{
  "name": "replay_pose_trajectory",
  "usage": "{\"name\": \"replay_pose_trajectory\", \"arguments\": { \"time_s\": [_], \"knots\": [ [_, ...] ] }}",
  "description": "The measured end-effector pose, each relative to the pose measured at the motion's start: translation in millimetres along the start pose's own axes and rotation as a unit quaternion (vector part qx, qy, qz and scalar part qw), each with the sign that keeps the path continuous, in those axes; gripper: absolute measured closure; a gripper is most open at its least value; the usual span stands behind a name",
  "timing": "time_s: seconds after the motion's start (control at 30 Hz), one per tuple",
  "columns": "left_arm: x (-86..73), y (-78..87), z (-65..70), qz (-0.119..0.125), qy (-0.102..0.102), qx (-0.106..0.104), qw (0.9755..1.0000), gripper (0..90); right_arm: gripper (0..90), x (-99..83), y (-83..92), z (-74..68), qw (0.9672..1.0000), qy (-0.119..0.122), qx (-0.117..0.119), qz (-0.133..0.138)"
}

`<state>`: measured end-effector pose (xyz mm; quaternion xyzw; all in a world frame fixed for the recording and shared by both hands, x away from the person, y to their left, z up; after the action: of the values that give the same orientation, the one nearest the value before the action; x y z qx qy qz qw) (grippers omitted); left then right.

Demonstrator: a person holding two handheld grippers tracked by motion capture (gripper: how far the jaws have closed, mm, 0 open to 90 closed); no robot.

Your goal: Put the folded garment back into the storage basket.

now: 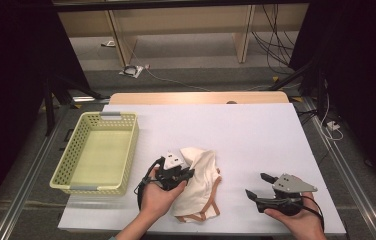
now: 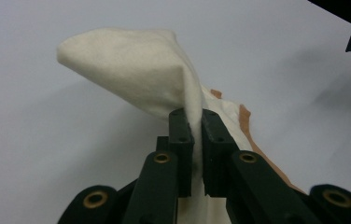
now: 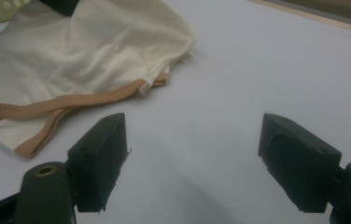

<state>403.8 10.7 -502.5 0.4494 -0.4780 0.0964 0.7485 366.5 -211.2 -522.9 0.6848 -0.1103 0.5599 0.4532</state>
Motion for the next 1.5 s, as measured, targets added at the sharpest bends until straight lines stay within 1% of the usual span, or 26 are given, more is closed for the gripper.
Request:
{"name": "replay_pose_trajectory", "arguments": {
  "time_s": [0.03,0.2,0.23,0.3,0.8,0.83,1.0,1.23,1.5],
  "knots": [
    [2.7,2.5,0.5,0.005,-0.012,0.001,0.9999,83.9,24.4,-0.1,-0.1,-0.1,1.0,0.0,0.0,0.0],
    [7.0,6.6,0.6,0.011,-0.015,0.002,0.9998,83.9,24.4,-0.2,-0.1,0.2,1.0,0.0,0.0,0.0],
    [8.3,8.2,0.5,0.013,-0.018,0.0,0.9998,83.9,24.4,0.4,-0.7,0.0,1.0,-0.001,0.002,0.004],
    [9.4,9.7,0.3,0.014,-0.02,0.0,0.9997,83.9,24.4,-0.1,-0.1,0.3,1.0,0.0,0.0,0.0],
    [16.3,19.5,-3.5,0.022,-0.03,0.005,0.9993,83.9,24.4,0.7,0.2,0.2,1.0,-0.001,0.0,0.003],
    [17.2,20.7,-4.1,0.023,-0.036,0.007,0.999,83.9,24.4,0.7,0.3,0.2,1.0,-0.001,0.0,0.003],
    [19.7,23.8,-5.4,0.028,-0.045,0.01,0.9985,83.9,24.4,0.9,0.4,0.2,1.0,-0.001,0.0,0.004],
    [22.8,27.3,-6.7,0.035,-0.044,0.01,0.9984,83.9,24.4,1.7,-0.4,0.5,0.9999,-0.004,0.001,0.01],
    [26.0,31.1,-9.1,0.042,-0.047,0.014,0.9979,83.9,24.4,2.0,-0.2,0.6,0.9999,-0.005,0.001,0.011]
  ]
}}
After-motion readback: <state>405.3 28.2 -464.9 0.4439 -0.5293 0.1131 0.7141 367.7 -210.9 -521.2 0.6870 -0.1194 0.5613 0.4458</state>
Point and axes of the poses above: each handheld gripper's, and its own axes: y roughly backward along the jaws, x roughly out of its top, z roughly to its right, the point moved 10 cm from there along -y, roughly forward along the jaws
